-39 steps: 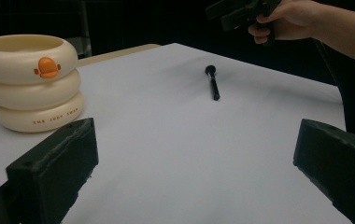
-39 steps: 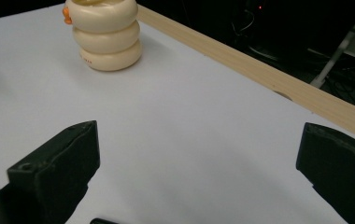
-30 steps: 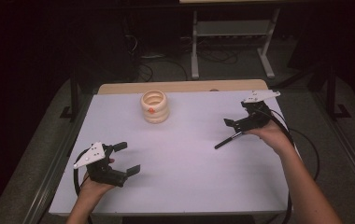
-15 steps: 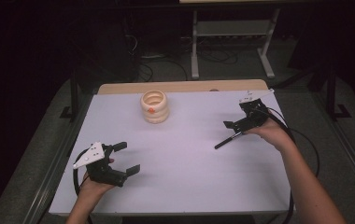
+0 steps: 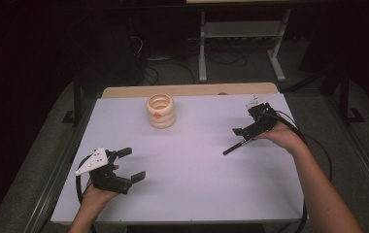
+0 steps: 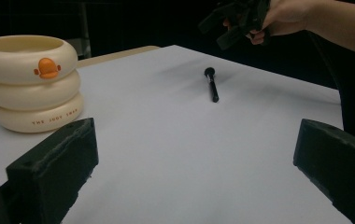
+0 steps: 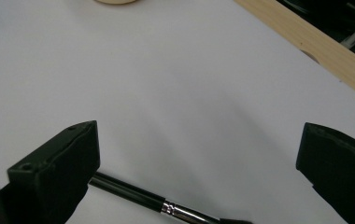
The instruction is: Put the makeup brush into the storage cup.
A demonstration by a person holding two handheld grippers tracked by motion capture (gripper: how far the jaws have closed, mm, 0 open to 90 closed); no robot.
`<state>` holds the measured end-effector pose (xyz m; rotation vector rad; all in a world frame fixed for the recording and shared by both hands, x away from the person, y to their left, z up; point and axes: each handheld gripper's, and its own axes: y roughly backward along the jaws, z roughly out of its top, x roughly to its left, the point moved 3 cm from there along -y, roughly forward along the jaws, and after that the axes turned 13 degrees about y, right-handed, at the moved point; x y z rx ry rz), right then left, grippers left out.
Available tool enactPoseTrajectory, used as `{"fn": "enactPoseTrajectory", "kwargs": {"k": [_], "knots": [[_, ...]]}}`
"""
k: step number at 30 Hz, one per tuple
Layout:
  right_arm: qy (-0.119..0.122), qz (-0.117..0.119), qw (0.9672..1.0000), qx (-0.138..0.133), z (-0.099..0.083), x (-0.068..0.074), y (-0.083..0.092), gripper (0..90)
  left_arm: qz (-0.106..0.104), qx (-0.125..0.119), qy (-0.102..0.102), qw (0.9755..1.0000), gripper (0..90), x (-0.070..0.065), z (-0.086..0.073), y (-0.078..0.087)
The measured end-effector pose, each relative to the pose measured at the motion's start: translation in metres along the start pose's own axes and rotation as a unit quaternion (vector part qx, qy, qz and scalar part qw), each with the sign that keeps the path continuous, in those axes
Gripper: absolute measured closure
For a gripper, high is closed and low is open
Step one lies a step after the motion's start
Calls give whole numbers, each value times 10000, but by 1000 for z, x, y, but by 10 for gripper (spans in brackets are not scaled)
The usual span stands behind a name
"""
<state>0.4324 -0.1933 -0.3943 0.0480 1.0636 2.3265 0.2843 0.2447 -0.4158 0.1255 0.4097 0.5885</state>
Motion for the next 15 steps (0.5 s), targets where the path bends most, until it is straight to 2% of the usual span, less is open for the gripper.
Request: {"fn": "enactPoseTrajectory", "kwargs": {"k": [15], "knots": [[131,255,9986,456,-4,1,-12,0,-32,1,13,10000,0,0,0,0]]}}
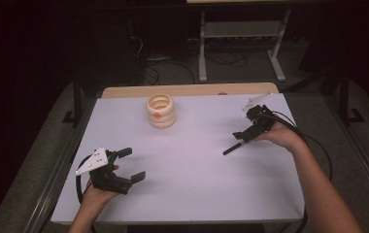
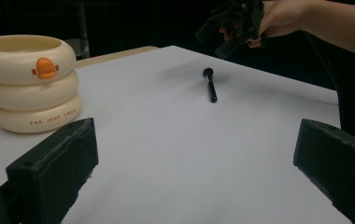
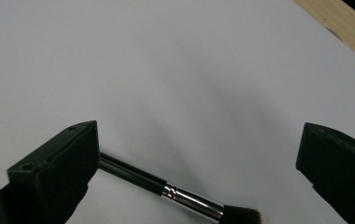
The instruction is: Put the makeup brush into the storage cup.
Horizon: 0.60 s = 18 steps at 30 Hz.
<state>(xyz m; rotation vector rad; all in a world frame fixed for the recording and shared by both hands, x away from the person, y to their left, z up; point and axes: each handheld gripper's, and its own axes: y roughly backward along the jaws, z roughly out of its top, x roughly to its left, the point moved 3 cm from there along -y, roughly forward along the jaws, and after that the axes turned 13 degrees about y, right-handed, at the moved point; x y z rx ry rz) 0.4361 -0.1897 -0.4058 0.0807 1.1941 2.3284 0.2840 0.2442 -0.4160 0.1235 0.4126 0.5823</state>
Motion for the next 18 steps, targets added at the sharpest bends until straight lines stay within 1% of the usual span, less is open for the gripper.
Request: {"fn": "enactPoseTrajectory", "kwargs": {"k": [3,5,7,9,11,12,14,18], "knots": [[125,13,9998,140,0,0,-3,0,5,2,-6,10000,0,1,0,0],[146,58,9997,194,1,1,-4,0,4,-9,10,10000,0,1,0,0],[150,188,9995,198,1,1,-5,0,4,-23,9,10000,0,1,0,1],[262,218,9991,263,0,1,-9,0,-2,-27,15,10000,0,1,0,1],[357,299,9983,338,-2,1,-11,0,2,-27,20,10000,0,1,0,1],[337,346,9983,338,-2,2,-12,0,6,-26,17,10000,0,1,0,1],[400,374,9978,386,-3,2,-14,36,4,-22,15,10000,0,1,0,1],[531,436,9959,589,-6,2,-18,54,-7,-30,17,10000,0,1,0,1]]}}
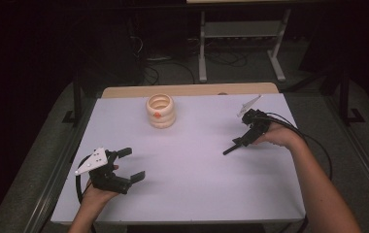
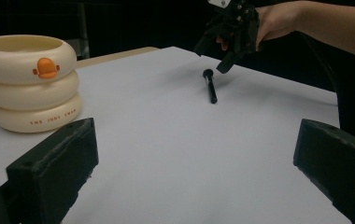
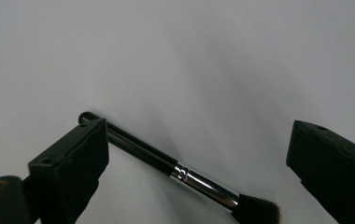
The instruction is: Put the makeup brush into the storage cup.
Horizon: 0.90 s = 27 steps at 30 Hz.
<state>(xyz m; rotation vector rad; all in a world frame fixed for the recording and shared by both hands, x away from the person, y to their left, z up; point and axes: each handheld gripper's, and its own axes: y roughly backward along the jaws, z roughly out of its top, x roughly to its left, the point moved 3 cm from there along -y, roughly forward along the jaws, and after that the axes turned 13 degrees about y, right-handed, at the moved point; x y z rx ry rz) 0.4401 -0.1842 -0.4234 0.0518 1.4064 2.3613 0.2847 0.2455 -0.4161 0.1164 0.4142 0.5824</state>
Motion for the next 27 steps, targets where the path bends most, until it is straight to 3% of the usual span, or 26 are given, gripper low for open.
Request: {"fn": "enactPoseTrajectory", "kwargs": {"k": [7,27], "knots": [[178,88,9995,231,0,1,-5,113,7,15,9,10000,0,0,0,0],[187,383,9977,530,-6,1,-16,150,9,12,27,10000,0,0,0,0]]}}
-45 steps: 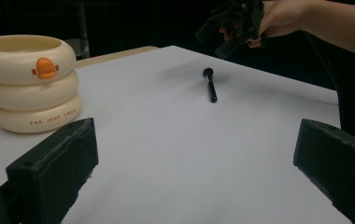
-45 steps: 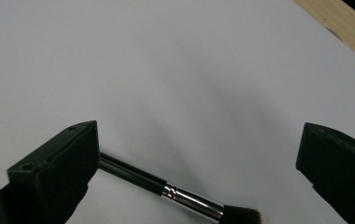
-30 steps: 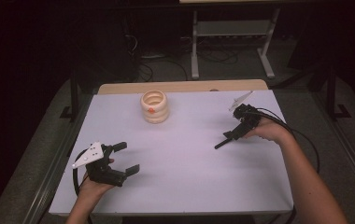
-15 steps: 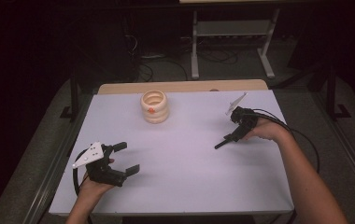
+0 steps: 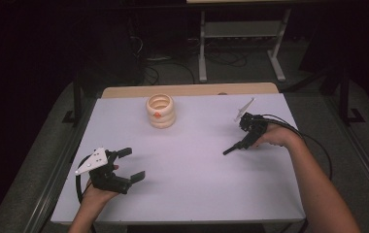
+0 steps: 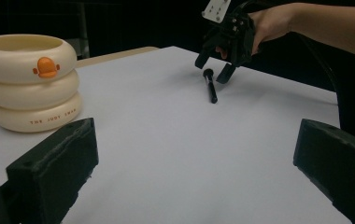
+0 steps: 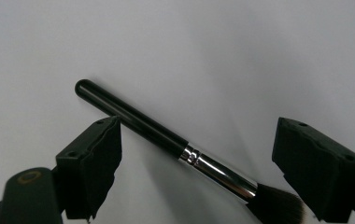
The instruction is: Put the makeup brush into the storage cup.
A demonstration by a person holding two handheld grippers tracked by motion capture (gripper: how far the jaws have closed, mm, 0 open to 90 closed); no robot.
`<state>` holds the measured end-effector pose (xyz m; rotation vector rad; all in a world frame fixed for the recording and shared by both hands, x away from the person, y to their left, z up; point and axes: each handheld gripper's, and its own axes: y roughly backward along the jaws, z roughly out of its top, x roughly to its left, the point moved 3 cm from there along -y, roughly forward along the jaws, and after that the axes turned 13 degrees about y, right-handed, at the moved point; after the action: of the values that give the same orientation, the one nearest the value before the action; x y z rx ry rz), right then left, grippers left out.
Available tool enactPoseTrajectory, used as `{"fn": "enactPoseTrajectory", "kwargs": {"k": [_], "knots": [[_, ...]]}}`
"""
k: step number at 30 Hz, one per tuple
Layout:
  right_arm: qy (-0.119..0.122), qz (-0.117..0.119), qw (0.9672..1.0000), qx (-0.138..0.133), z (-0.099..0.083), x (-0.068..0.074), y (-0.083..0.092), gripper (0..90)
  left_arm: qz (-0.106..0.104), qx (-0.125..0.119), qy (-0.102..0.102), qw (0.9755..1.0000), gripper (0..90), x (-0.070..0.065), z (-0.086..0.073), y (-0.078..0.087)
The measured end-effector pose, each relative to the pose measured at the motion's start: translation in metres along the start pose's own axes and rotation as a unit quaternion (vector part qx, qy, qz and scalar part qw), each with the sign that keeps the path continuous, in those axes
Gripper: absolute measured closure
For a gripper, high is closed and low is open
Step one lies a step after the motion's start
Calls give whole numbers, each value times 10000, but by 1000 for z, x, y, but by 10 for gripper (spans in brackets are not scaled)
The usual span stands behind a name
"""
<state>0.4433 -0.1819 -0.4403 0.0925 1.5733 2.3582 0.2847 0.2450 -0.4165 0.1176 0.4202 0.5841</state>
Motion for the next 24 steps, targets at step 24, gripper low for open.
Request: {"fn": "enactPoseTrajectory", "kwargs": {"k": [24], "knots": [[235,136,9985,475,-1,2,-13,221,-20,30,-13,10000,0,0,-1,-1]]}}
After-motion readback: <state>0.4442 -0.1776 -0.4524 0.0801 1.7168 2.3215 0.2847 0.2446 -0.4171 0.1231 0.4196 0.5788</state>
